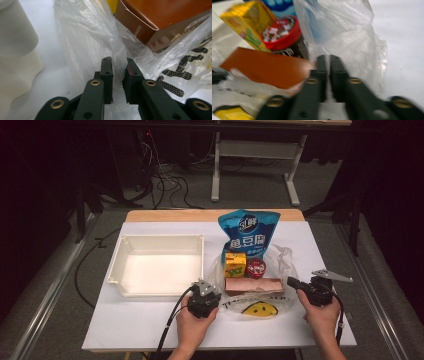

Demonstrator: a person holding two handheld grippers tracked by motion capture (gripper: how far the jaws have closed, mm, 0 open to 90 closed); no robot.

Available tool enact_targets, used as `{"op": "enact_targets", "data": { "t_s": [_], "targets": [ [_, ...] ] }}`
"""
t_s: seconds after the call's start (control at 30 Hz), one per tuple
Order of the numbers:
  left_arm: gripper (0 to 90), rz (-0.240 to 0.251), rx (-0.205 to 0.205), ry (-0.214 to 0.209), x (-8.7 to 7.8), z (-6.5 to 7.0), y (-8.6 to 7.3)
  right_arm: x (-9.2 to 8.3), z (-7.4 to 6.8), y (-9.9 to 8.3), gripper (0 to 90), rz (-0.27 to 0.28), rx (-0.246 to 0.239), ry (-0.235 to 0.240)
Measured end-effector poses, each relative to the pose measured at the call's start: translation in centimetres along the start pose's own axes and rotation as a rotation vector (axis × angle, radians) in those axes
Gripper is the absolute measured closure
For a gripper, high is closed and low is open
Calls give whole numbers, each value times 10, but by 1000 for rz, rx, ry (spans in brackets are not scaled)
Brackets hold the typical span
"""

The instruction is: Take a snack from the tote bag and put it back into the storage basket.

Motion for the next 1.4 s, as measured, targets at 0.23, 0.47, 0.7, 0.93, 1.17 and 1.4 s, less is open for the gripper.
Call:
{"op": "enact_targets", "data": {
  "t_s": [0.23, 0.47, 0.7, 0.93, 1.17, 1.4],
  "targets": [
    [840, 18, 13, -27, -2, 1, 0, -17, -1, 0, 790, 76, 49, 11],
    [837, 22, 20, -33, -2, 2, 0, -1, -19, 6, 596, 50, 82, -20],
    [853, 18, 25, -34, -1, 3, 0, 3, -10, -4, 900, -10, 36, -67],
    [885, 12, 4, -59, -2, 2, 0, 1, 5, -26, 900, -114, 53, -113],
    [898, -3, -32, 7, -3, -4, -2, 0, 23, -43, 900, -189, 42, -187],
    [893, -6, 1, -9, -3, -1, -2, 0, 35, -43, 796, -132, 63, -128]
  ]
}}
Point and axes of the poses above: each handheld gripper's, and its own axes: x roughly forward along the jaws, y roughly out of its top, z roughly to its right, the point moved 5 cm from there along x, roughly forward along the jaws, and after that the axes turned 9 degrees about -y, right-handed, at the moved point
